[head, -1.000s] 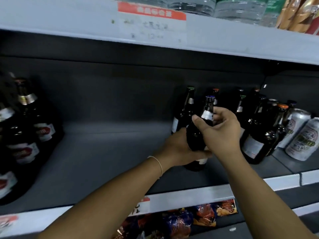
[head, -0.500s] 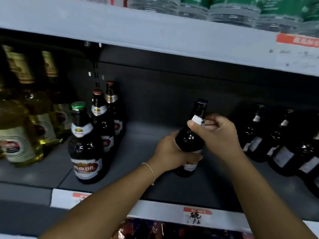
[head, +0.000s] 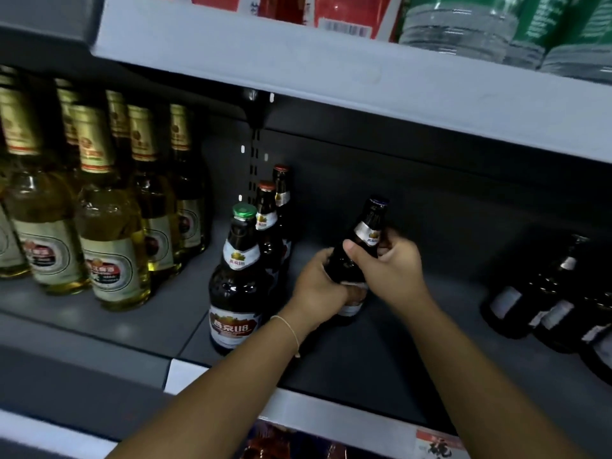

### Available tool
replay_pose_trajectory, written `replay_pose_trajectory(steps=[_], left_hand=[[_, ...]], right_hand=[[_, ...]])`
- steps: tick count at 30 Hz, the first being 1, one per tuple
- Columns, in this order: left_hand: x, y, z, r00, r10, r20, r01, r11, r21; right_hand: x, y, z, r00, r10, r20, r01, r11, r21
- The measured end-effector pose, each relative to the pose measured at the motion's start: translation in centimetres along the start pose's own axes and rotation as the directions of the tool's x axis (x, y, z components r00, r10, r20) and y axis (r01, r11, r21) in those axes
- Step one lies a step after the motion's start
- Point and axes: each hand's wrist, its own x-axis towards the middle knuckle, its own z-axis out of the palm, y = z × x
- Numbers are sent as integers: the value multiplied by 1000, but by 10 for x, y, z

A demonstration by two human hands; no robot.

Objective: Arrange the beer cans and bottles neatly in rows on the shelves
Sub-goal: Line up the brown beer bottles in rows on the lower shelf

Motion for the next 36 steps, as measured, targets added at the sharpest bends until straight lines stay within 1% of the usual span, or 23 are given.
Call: replay_pose_trajectory(steps=[3,7,11,14,17,20,26,30,36], left_hand=[[1,-9,-5,998,7,-63,-5,999,34],[-1,-10,-9,994,25,-105,-14,995,98],[-3,-14,-10,982,81,-172,-48,981,187],[-3,-23,-9,976,125,-181,-78,966,248],[-1,-34,-9,975,139,-174,-100,972,213],[3,-38,-7,981,112,-156,-83,980,179],[12,-48,-9,999,-5,-54,12,991,132],[12,-42,-11,996,-74,-41,77,993,85],[18,-55,-9,996,-90,-23,91,993,71]], right_hand=[[10,-1,14,1000,-26,6,26,995,-93],[21,4,28,1000,-2,-18,0,993,-114],[34,9,39,999,-1,-44,-7,985,-172],[41,11,45,997,-28,-67,12,973,-229],[46,12,46,999,-29,-46,15,958,-286],[50,13,46,998,-37,-50,19,950,-313],[57,15,47,998,-47,-42,27,919,-394],[59,16,47,998,-46,-33,28,913,-408],[61,20,51,998,-46,-39,27,925,-380]])
